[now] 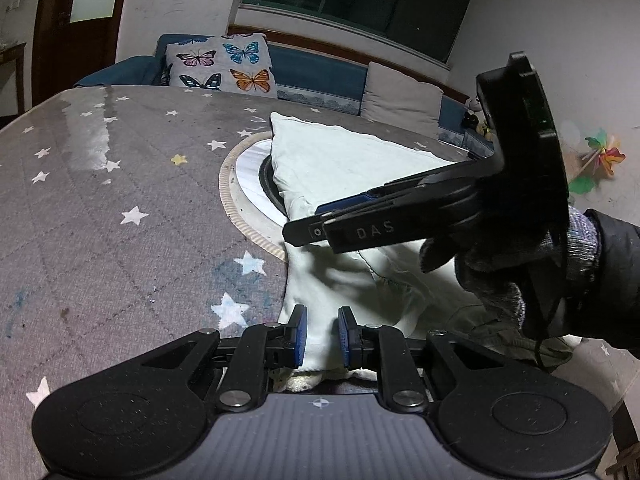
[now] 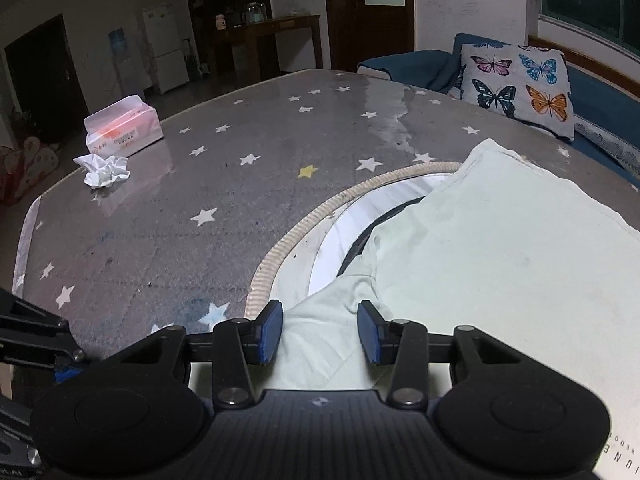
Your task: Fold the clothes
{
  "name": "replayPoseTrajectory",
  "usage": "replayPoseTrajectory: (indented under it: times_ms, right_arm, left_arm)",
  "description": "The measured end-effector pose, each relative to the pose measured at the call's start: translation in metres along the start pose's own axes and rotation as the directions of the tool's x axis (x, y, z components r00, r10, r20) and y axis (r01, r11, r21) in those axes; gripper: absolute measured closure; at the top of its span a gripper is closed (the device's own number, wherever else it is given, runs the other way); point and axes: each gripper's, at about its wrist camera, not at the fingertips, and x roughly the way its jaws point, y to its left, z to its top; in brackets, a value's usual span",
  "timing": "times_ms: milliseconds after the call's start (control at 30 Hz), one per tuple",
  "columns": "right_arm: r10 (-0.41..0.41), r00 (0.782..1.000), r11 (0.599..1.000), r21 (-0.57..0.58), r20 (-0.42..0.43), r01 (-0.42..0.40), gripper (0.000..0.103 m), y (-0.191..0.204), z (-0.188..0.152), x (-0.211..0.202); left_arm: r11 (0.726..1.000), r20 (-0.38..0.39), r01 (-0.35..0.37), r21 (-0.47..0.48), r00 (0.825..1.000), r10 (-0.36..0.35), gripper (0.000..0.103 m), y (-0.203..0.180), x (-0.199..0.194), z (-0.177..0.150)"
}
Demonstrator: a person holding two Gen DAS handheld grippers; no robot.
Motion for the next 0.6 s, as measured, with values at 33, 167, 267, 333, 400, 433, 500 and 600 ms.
replayPoseTrajectory:
  times_ms: [33,167,267,333,400,433,500,600]
  right_arm:
    - [0.0,1.0,1.0,0.001,-0.001,0.0,0.061,0.0,0.001,0.0]
    - [-0.006,1.0,1.0,-0.029,0.009,0.006,0.061,0.003,0.0,-0.015]
    - [-0.006,1.0,0.998,-0.061,0.013,0.007,0.061,0.005,0.0,-0.027]
    - [-0.004,1.0,0.995,-0.096,0.006,0.005,0.061,0.007,-0.005,-0.036]
    - [-0.002,1.0,0.992,-0.13,-0.001,0.002,0.061,0.009,-0.01,-0.046]
    - [0.0,1.0,0.99,-0.144,-0.01,-0.002,0.061,0.011,-0.014,-0.049]
    - [0.005,1.0,0.985,-0.172,-0.026,-0.01,0.061,0.014,-0.022,-0.055]
    - [0.008,0.999,0.978,-0.208,-0.054,-0.019,0.061,0.022,-0.034,-0.06]
  left_arm:
    - [1.0,0.0,-0.003,0.001,1.0,0.003,0.084,-0.001,0.0,0.0]
    - [1.0,-0.002,-0.011,0.004,1.0,0.011,0.083,-0.003,0.0,0.0]
    - [1.0,-0.003,-0.01,0.01,1.0,0.01,0.079,-0.004,0.0,0.001]
    - [1.0,-0.005,-0.014,0.016,1.0,0.014,0.078,-0.006,0.001,0.001]
    - [1.0,-0.005,-0.018,0.021,1.0,0.018,0.076,-0.008,0.001,0.001]
    - [1.0,-0.005,-0.019,0.022,1.0,0.02,0.076,-0.009,0.001,0.001]
    - [0.999,-0.005,-0.026,0.027,1.0,0.026,0.076,-0.01,0.001,0.001]
    - [0.999,-0.006,-0.035,0.035,0.999,0.035,0.076,-0.012,0.002,0.001]
